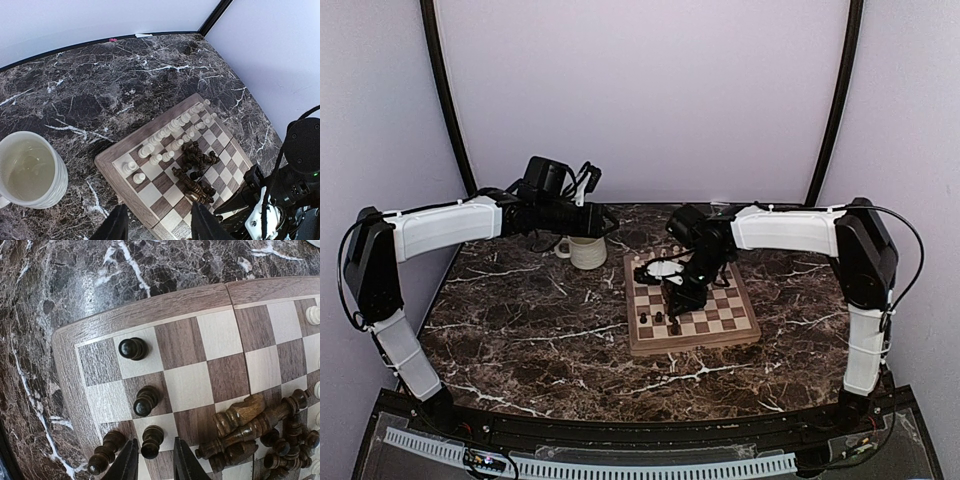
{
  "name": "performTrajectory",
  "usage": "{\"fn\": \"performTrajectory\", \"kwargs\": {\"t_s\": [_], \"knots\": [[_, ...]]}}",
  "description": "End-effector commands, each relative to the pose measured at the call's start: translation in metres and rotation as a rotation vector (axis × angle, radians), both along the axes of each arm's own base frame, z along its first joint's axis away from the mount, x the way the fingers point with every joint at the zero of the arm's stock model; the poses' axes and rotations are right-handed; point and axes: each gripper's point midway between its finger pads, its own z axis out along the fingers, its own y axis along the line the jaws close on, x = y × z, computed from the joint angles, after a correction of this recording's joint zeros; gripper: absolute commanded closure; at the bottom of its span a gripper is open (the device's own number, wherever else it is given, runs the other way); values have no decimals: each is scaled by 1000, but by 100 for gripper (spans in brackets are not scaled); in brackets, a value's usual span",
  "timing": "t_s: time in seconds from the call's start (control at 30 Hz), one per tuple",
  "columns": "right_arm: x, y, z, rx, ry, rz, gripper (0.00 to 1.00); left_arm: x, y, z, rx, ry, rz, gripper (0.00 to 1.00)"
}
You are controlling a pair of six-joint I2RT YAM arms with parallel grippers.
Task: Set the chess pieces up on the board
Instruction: Place the pawn at f7.
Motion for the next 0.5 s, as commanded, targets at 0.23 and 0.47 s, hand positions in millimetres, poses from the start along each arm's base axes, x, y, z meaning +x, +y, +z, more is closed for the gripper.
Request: {"fn": "performTrajectory", "kwargs": {"t_s": [0.23,0.47], "knots": [[40,-11,41,78,-94,-169,74,-2,-3,13,-16,-26,-23,55],[54,-23,20,16,-142,-252,72,-2,-4,10,-14,-21,-23,55]]}}
